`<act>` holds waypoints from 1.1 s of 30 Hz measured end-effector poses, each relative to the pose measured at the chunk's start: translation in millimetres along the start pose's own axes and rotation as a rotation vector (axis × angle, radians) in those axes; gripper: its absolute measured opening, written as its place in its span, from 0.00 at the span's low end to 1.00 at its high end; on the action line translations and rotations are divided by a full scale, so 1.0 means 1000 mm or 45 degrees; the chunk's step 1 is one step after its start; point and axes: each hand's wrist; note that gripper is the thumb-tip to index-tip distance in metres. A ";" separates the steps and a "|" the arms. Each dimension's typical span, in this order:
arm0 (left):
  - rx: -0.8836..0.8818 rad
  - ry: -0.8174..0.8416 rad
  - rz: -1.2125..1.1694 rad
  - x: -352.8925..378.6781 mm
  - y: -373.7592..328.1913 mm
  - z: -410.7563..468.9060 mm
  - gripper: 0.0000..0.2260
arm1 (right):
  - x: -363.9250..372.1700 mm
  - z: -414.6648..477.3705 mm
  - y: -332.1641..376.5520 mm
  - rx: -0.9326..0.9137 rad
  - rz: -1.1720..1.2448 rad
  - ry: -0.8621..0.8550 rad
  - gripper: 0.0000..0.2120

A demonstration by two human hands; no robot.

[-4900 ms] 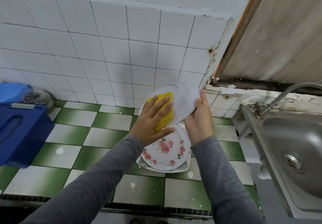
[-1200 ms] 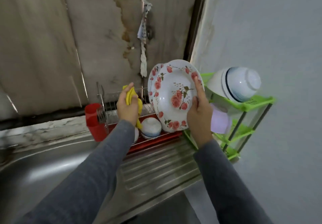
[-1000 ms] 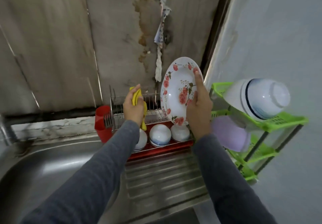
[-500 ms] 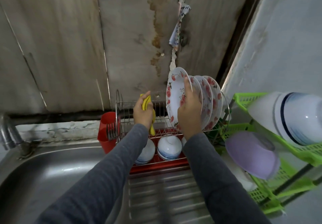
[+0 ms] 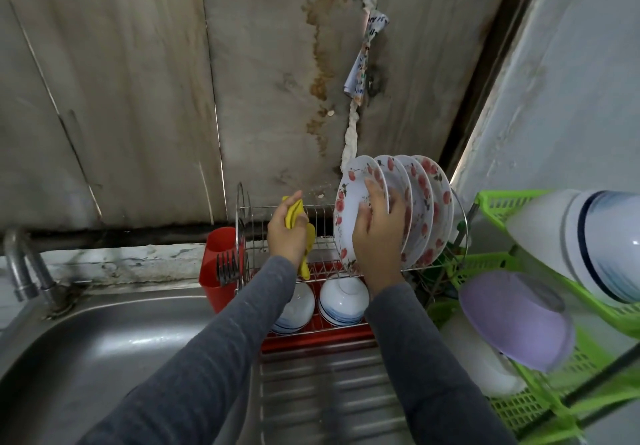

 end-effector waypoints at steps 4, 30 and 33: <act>0.081 0.101 0.007 -0.003 -0.010 -0.019 0.17 | -0.007 -0.007 -0.004 -0.038 -0.036 -0.004 0.22; 0.021 -0.444 0.166 -0.174 0.043 -0.279 0.16 | -0.066 -0.237 0.038 -0.658 0.040 1.363 0.12; 0.034 -0.585 0.182 -0.214 0.037 -0.303 0.15 | -0.061 -0.264 0.075 -0.753 -0.006 1.502 0.14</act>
Point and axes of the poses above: each hand's wrist, its own z-axis towards the middle knuckle, its own x-axis out of the palm, y = z × x, and after that the axes turned 10 degrees about -z, right-handed
